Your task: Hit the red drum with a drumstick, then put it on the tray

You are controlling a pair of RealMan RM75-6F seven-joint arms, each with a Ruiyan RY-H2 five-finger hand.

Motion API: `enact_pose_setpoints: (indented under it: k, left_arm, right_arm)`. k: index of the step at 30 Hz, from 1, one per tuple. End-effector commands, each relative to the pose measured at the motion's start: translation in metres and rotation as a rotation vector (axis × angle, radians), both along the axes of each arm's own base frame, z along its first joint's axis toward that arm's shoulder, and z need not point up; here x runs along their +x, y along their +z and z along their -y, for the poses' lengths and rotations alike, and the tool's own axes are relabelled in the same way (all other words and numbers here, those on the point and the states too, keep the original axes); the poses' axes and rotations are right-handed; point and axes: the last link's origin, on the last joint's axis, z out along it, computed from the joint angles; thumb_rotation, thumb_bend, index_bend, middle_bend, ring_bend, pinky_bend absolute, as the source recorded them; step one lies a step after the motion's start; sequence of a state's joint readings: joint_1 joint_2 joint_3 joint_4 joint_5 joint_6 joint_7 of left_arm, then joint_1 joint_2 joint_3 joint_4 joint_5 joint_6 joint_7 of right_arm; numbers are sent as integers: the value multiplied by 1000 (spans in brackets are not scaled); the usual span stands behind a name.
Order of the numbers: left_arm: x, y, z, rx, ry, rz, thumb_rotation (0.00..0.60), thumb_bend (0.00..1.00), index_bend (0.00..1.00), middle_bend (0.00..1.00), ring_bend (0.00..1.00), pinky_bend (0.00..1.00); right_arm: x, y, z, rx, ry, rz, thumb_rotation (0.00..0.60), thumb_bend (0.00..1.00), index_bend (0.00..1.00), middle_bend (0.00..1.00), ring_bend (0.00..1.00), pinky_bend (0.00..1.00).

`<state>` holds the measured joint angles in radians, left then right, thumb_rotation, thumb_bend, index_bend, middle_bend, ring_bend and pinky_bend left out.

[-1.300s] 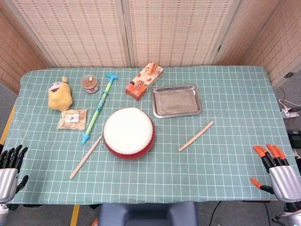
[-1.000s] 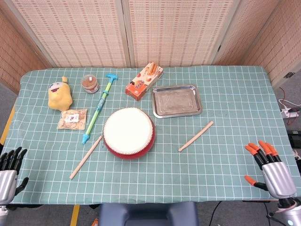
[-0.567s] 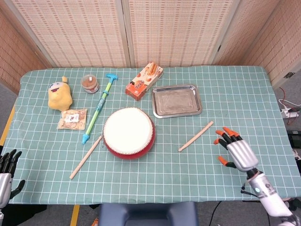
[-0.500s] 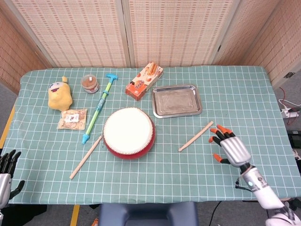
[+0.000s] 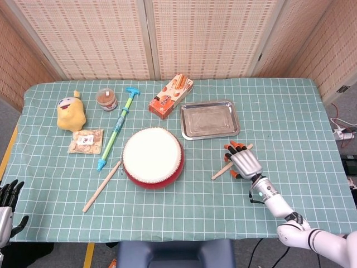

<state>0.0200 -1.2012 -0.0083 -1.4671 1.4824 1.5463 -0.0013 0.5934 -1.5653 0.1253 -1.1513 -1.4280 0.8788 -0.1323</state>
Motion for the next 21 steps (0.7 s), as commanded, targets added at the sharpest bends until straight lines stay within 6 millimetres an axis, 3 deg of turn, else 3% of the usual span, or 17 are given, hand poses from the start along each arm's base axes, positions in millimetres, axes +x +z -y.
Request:
enact_pose_setpoints:
  k: [1, 16, 21]
  left_arm:
    - [-1, -1, 0, -5, 2, 8, 600, 248, 0, 0, 0, 0]
    - [-8, -2, 1, -6, 14, 19, 600, 247, 0, 0, 0, 0]
    - [-10, -1, 2, -4, 17, 21, 600, 247, 0, 0, 0, 0]
  right_arm:
    - [-1, -11, 1, 23, -5, -9, 600, 349, 431, 135, 64, 180]
    - [-6, -25, 5, 27, -20, 8, 600, 426, 535, 164, 87, 190]
    - [-2, -18, 5, -1, -24, 92, 600, 481, 621, 204, 120, 216]
